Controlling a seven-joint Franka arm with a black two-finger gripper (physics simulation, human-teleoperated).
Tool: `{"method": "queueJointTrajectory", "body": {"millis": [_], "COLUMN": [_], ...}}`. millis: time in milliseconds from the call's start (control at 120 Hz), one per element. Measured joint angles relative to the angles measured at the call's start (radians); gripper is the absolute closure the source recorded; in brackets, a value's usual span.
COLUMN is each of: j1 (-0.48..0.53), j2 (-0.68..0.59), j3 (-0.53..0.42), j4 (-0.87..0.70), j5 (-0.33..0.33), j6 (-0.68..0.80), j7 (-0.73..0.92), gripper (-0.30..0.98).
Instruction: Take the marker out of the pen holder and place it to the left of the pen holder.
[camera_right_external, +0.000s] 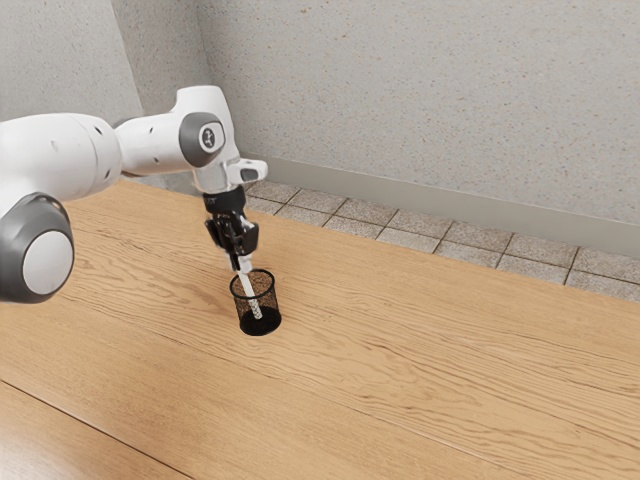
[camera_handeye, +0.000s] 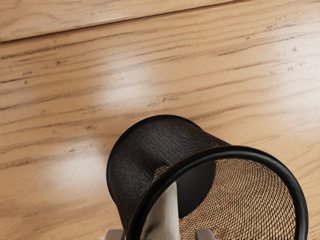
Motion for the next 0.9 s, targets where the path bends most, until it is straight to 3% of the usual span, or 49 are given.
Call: {"method": "queueJointTrajectory", "body": {"millis": [217,358,450,542,692,775,900], "j1": [0.000,0.000,0.000,0.002,0.001,0.001,0.002], "j2": [-0.016,-0.177,-0.307,-0.334,-0.124,0.020,0.147], "j3": [-0.001,-0.002,0.007,0.026,0.044,0.046,0.072], "j4": [0.000,0.005,0.008,0.034,0.211,0.337,0.394], "j5": [0.008,0.025,0.084,0.178,0.295,0.331,0.357], "j6": [-0.001,-0.067,-0.159,-0.284,-0.496,-0.603,-0.703], "j7": [0.009,0.012,0.011,0.003,-0.016,-0.029,-0.044], "gripper": [0.73,0.75,0.76,0.77,0.77,0.78,0.78]}}
